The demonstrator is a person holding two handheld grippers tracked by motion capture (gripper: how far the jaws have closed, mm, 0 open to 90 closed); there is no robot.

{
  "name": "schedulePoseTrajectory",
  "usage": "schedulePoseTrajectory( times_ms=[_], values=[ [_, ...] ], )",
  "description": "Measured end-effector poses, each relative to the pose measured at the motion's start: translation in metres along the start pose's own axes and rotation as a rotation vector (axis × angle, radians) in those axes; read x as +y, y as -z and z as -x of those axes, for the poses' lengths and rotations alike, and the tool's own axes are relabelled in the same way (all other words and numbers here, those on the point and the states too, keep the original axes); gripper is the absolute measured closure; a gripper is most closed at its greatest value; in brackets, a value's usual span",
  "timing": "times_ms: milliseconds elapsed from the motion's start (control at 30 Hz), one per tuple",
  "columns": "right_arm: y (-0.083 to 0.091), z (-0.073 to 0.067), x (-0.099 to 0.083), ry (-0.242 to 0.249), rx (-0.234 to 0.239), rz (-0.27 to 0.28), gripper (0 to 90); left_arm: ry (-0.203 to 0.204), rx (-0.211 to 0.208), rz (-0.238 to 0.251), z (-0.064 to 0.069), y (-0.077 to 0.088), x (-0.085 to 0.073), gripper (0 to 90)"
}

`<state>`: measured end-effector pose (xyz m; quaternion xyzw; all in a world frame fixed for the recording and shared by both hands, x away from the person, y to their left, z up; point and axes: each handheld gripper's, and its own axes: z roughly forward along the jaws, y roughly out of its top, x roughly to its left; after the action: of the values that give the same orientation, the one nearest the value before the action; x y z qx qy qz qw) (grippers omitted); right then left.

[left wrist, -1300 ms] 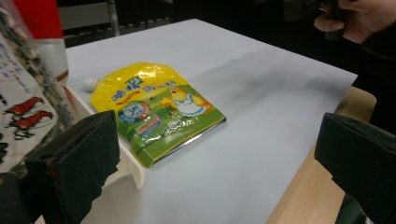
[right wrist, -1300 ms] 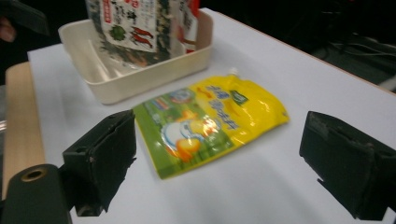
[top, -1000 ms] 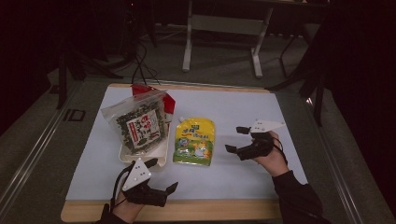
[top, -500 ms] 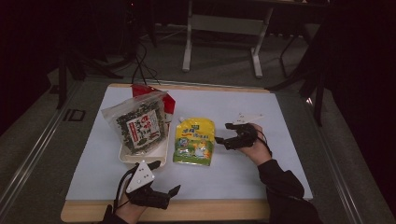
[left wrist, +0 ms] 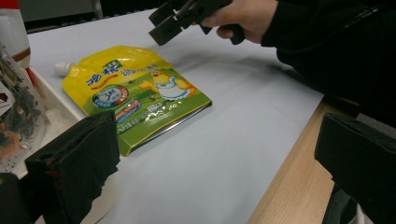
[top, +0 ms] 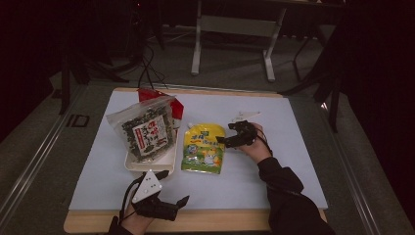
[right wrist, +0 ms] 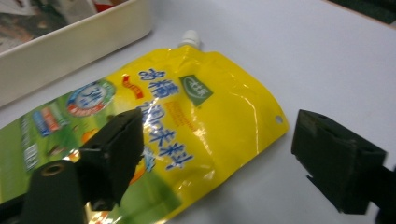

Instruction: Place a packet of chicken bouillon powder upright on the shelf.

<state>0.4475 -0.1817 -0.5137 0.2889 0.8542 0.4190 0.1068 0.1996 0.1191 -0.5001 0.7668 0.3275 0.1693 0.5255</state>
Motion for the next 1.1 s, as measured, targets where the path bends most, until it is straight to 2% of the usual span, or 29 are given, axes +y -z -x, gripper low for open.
schedulePoseTrajectory(
  times_ms=[33, 233, 267, 467, 533, 633, 733, 933, 1033, 1100],
  values=[
    [-0.007, 0.005, 0.000, -0.016, -0.008, -0.009, 15.5, -0.002, 0.000, 0.001, 0.000, 0.000, 0.000, 1.3],
    [-0.024, 0.017, -0.002, -0.047, -0.019, -0.039, 13.1, -0.012, 0.001, -0.005, 0.001, 0.001, -0.001, 1.3],
    [-0.027, 0.017, -0.002, -0.052, -0.007, -0.044, 12.6, -0.011, 0.000, -0.007, 0.001, 0.001, -0.001, 1.3],
    [-0.042, 0.020, -0.002, -0.047, -0.018, -0.073, 10.2, -0.009, -0.002, -0.008, 0.001, 0.001, -0.001, 1.3],
    [-0.048, 0.021, -0.003, -0.039, -0.045, -0.089, 10.1, -0.005, -0.004, -0.010, 0.000, 0.000, -0.002, 1.3],
    [-0.055, 0.025, -0.004, -0.034, -0.044, -0.109, 8.9, -0.004, -0.007, -0.019, 0.001, -0.001, -0.003, 1.3],
    [-0.058, 0.023, -0.003, 0.014, -0.057, -0.133, 8.7, -0.004, -0.008, -0.023, 0.001, -0.001, -0.003, 1.3],
    [-0.059, 0.022, -0.003, 0.017, -0.057, -0.135, 8.9, -0.004, -0.012, -0.026, 0.001, -0.002, -0.004, 1.3],
    [-0.058, 0.020, -0.002, 0.022, -0.056, -0.141, 13.5, -0.009, -0.013, -0.024, 0.002, -0.002, -0.004, 1.3],
    [-0.057, 0.019, -0.001, 0.030, -0.046, -0.142, 20.4, -0.010, -0.014, -0.026, 0.002, -0.002, -0.004, 1.3]
  ],
)
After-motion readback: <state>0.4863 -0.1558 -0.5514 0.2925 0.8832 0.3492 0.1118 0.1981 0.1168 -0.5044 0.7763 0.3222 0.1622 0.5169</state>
